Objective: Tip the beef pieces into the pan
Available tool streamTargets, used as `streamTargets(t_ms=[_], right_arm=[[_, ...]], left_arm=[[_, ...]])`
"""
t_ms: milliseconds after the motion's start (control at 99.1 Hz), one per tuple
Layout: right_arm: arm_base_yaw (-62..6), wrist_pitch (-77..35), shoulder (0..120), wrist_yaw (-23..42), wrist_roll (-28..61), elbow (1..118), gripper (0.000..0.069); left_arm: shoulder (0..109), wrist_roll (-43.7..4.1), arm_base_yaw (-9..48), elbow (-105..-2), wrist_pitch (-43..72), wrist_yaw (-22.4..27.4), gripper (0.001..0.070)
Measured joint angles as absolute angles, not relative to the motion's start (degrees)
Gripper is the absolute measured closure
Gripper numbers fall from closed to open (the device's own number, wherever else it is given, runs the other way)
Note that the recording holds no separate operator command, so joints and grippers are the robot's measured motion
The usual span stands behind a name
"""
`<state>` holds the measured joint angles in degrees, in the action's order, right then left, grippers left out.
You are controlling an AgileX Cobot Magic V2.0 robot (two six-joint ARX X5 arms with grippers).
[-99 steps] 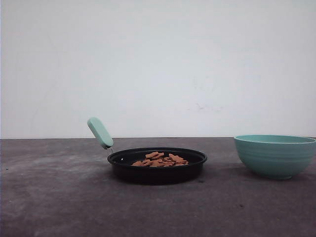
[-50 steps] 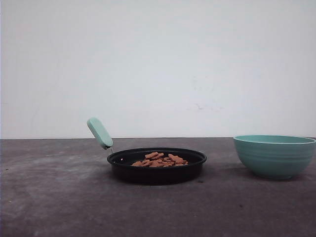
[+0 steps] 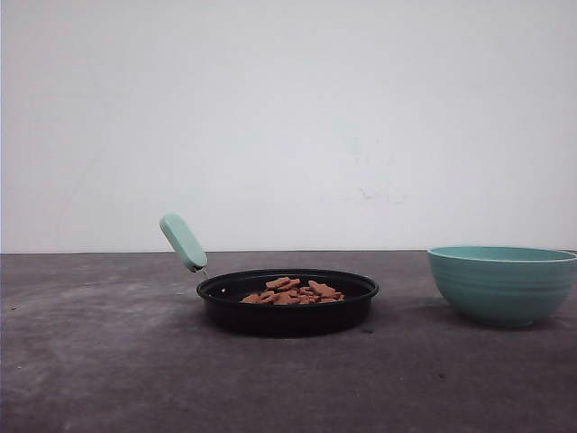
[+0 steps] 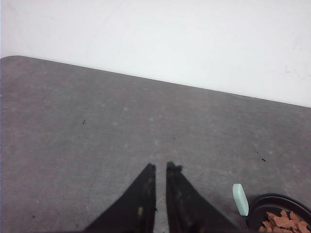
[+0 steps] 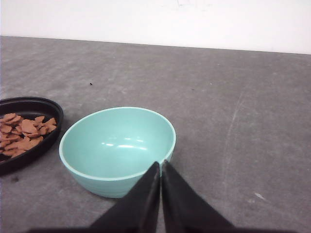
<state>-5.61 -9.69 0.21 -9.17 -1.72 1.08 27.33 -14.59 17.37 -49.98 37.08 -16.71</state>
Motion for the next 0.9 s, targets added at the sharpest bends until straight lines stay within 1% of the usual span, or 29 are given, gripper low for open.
streamTargets(t_ms=[565, 656, 757, 797, 898], right_arm=[[-5.61, -9.65, 0.21, -9.08, -1.72, 1.06, 0.0685], [-5.61, -9.63, 0.21, -9.04, -1.72, 1.06, 0.0685], [-5.61, -9.63, 0.21, -9.04, -1.72, 1.06, 0.0685], [-5.61, -9.63, 0.21, -9.04, -1.69, 1.04, 0.0685], [-5.61, -9.61, 0.21, -9.04, -1.69, 1.04, 0.0685]], left_arm=[[26.92, -14.61, 17.37, -49.98, 37.12, -16.71, 0.0696], [25.23, -13.3, 16.95, -49.98, 37.26, -16.71, 0.0696], [22.46, -11.57, 15.22, -49.87, 36.58, -16.67, 0.0696], [21.19, -11.27, 13.89, -48.84, 34.46, -16.69, 0.0696], [18.13, -10.35, 8.95, -40.05, 25.71, -15.81, 0.0696]])
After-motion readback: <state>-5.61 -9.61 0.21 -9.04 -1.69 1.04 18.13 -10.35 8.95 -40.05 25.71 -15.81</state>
